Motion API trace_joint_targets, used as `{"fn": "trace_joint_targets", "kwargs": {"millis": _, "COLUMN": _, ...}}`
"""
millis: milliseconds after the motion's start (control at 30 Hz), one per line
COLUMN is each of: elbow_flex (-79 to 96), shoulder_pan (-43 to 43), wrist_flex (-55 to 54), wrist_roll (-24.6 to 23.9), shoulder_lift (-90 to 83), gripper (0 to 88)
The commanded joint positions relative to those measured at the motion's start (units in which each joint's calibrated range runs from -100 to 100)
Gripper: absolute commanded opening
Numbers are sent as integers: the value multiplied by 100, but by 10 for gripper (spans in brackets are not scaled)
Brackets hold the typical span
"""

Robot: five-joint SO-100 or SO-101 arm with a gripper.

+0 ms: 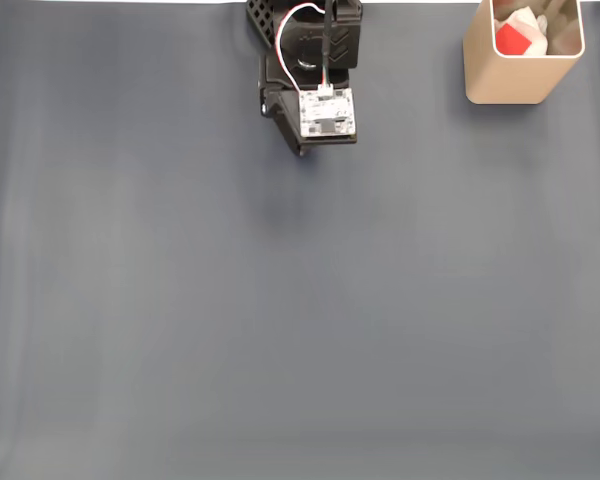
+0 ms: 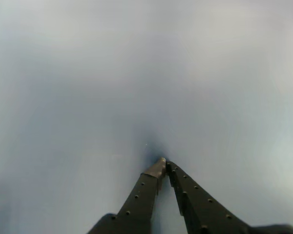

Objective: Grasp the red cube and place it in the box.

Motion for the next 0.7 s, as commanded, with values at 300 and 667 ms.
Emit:
{"fn": "trace_joint_targets", "kwargs": {"millis": 300, "elbow_flex": 55, "shoulder_pan": -90, "wrist_flex": 1223, "wrist_roll": -93, "shoulder_lift": -312, "gripper": 1}}
{"fn": "trace_joint_targets", "kwargs": {"millis": 667, "elbow_flex": 55, "shoulder_pan": -154, "wrist_flex": 1600, "wrist_roll": -107, "shoulder_lift": -312, "gripper": 7}}
